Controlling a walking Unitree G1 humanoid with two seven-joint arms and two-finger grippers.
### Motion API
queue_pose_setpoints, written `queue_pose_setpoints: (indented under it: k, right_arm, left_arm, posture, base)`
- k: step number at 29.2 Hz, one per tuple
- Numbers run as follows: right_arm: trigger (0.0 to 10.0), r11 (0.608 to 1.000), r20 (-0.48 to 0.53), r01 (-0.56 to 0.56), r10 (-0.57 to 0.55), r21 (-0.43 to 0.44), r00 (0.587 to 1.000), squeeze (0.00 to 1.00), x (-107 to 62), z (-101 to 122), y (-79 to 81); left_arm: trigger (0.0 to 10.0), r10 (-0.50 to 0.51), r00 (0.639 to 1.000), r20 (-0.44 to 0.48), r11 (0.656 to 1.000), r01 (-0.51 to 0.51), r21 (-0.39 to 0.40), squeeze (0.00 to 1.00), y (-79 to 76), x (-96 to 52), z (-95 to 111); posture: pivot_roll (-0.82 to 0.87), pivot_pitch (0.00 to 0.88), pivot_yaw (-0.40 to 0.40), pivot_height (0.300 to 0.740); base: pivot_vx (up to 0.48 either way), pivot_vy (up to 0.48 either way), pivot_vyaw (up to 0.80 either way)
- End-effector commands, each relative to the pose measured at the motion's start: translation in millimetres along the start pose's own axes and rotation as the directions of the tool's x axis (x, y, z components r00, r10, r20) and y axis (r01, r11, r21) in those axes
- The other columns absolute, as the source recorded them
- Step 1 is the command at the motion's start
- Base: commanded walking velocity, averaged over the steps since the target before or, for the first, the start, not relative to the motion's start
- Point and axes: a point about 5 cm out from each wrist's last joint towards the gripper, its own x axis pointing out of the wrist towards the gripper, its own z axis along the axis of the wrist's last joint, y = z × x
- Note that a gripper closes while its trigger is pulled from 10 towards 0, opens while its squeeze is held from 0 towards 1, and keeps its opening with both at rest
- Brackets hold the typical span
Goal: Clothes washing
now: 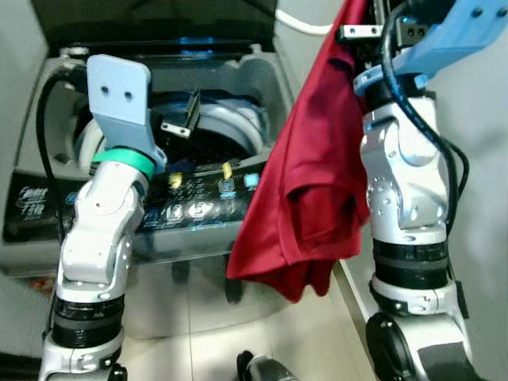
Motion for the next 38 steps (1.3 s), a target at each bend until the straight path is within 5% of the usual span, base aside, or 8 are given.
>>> queue_pose_setpoints:
  k: [1, 7, 27, 38]
  right_arm:
    - [10.0, 1.000, 0.023, 0.000, 0.000, 0.009, 1.000, 0.00, 1.2, 4.9, 1.9]
    - [10.0, 1.000, 0.017, 0.009, -0.009, 0.012, 1.000, 0.00, 1.3, 3.5, 0.7]
    - [10.0, 1.000, -0.003, -0.027, 0.027, 0.008, 1.000, 0.00, -1.2, -1.9, 6.2]
    - [10.0, 0.999, -0.005, -0.033, 0.033, 0.009, 0.999, 0.00, -2.0, -2.2, 6.9]
  left_arm:
    - [10.0, 0.001, 1.000, -0.015, 1.000, -0.001, -0.004, 0.00, 0.7, -1.9, -3.4]
    - [10.0, 0.001, 1.000, -0.014, 1.000, -0.001, -0.001, 0.00, 0.8, -1.9, -3.4]
    - [10.0, 0.008, 1.000, -0.005, 1.000, -0.008, -0.008, 0.00, 0.8, -2.3, -1.7]
    - [10.0, 0.007, 1.000, -0.013, 1.000, -0.007, 0.002, 0.00, 0.3, -2.0, -3.5]
  posture:
    - [0.07, 0.039, 0.008, 0.740]
    - [0.07, 0.036, 0.008, 0.740]
    - [0.07, 0.044, 0.008, 0.740]
    - [0.07, 0.048, 0.010, 0.740]
  base:
    - [0.000, 0.000, -0.80]
    - [0.000, 0.000, -0.80]
    - [0.000, 0.343, 0.00]
    - [0.000, 0.000, 0.00]
